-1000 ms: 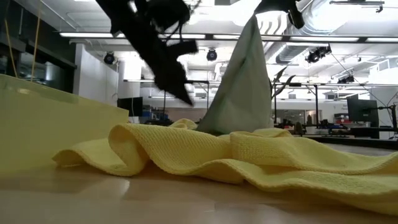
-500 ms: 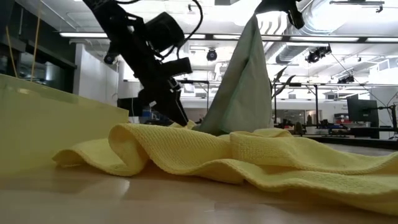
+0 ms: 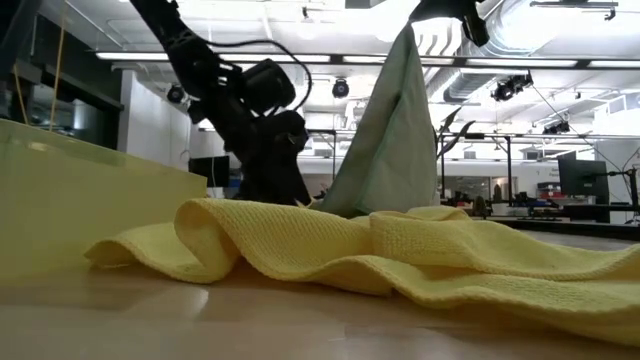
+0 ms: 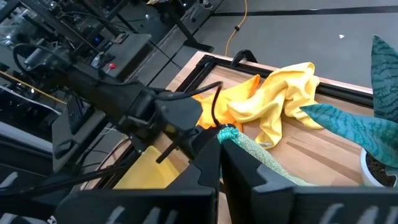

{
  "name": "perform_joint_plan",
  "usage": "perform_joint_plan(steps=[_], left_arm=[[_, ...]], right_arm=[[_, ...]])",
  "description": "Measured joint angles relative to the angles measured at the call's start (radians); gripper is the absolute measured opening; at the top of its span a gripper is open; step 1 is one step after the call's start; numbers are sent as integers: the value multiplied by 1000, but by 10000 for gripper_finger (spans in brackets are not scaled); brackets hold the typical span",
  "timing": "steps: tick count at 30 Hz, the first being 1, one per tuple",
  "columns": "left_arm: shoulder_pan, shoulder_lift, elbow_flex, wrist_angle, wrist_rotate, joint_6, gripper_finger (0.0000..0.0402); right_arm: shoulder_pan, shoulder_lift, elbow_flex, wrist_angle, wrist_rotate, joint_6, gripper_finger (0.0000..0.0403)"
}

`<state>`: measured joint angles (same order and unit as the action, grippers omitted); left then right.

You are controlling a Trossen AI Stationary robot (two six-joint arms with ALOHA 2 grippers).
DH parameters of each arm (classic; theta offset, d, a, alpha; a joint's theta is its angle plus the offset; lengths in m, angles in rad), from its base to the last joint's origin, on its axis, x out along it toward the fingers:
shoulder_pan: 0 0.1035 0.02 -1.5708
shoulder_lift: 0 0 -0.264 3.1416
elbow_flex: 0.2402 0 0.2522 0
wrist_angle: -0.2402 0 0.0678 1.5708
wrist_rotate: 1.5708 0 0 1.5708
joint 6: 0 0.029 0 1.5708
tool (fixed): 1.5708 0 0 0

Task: Fold microfiber towels
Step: Fold the green microfiber cloth

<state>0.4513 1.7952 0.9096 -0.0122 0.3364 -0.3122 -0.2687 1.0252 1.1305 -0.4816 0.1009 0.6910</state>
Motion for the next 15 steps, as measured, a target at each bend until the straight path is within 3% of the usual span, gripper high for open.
perform_joint_plan(steps=[9, 15], left_arm=[[-1, 102, 2, 78, 121, -149, 179], [6, 107, 2, 90, 159, -199, 175]], right_arm=[[0, 0, 0, 0, 0, 0, 0], [0, 0, 0, 0, 0, -1, 0]])
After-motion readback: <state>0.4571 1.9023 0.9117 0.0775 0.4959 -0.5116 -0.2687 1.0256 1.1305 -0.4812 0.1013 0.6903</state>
